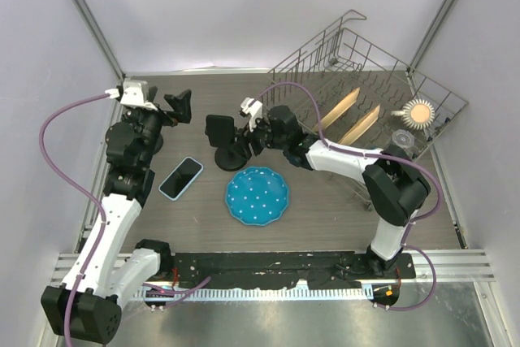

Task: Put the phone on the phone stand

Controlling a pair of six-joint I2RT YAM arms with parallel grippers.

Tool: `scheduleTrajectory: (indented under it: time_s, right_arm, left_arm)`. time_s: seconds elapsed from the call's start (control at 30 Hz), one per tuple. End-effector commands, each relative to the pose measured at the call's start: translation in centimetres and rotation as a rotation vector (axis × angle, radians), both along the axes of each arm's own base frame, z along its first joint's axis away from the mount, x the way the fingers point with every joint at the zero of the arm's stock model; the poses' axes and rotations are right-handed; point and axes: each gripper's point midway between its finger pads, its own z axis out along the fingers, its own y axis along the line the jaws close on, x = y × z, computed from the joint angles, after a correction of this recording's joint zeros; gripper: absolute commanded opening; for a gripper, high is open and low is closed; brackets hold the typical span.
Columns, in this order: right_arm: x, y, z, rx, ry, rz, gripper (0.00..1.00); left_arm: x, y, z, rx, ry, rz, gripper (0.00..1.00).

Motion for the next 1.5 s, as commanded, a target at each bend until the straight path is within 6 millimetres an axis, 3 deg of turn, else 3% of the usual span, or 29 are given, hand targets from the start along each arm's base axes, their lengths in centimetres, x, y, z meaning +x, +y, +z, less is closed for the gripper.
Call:
scheduleTrajectory:
  time_s: [0.0, 0.13, 0.17, 0.23, 0.27, 0.33, 0.37, 0.57, 0.83, 1.03, 1.33, 1.43, 1.47]
  right_arm:
    - [0.1, -1.2, 3.2, 0.004, -0.014, -0.067, 0.66]
    - [-0.6, -1.9, 3.9, -0.045, -0.003, -0.053, 0.7]
    - [-0.5, -1.9, 5.3, -0.04, -0.032, -0.043, 0.7]
    - [-0.5, -2.4, 6.1, -0.061, -0.037, -0.042, 0.7]
    - [0.0, -2.2, 8.2, -0.04, -0.074, -0.042, 0.71]
    - [-0.1, -2.7, 8.7, -0.064, -0.047, -0.02, 0.71]
    - [0.3, -2.4, 10.6, -0.046, -0.077, -0.014, 0.71]
    - [1.4, -1.2, 13.2, -0.061, -0.108, 0.023, 0.71]
    - [1.1, 1.2, 13.5, -0.042, -0.083, 0.113, 0.69]
    - [0.7, 2.6, 12.7, -0.052, -0.08, 0.122, 0.64]
    - [1.3, 3.4, 11.7, -0.08, -0.081, 0.078, 0.44]
    - [1.5, 3.4, 11.6, -0.087, -0.092, 0.068, 0.35]
    - [1.4, 3.5, 11.5, -0.089, -0.097, 0.069, 0.25]
  left_arm:
    - [-0.3, 2.6, 1.5, -0.068, -0.031, 0.163, 1.0]
    - [-0.7, 2.3, 1.8, -0.051, -0.03, 0.161, 1.0]
    - [-0.9, 2.0, 2.1, -0.05, -0.038, 0.15, 1.0]
    - [-1.1, 1.8, 2.1, -0.042, -0.037, 0.144, 1.0]
    - [-1.2, 1.5, 2.2, -0.042, -0.04, 0.135, 1.0]
    - [-1.3, 1.2, 2.2, -0.038, -0.041, 0.129, 1.0]
    - [-1.4, 0.9, 2.2, -0.037, -0.043, 0.118, 1.0]
    - [-1.8, 0.5, 2.4, -0.025, -0.052, 0.112, 1.0]
    - [-2.2, 0.2, 2.6, -0.008, -0.062, 0.112, 1.0]
    - [-2.3, 0.0, 2.6, -0.005, -0.064, 0.105, 1.0]
    - [-2.2, -0.2, 2.4, 0.0, -0.057, 0.095, 1.0]
    - [-2.2, -0.3, 2.4, 0.0, -0.058, 0.092, 1.0]
    - [-2.2, -0.3, 2.4, 0.001, -0.058, 0.09, 1.0]
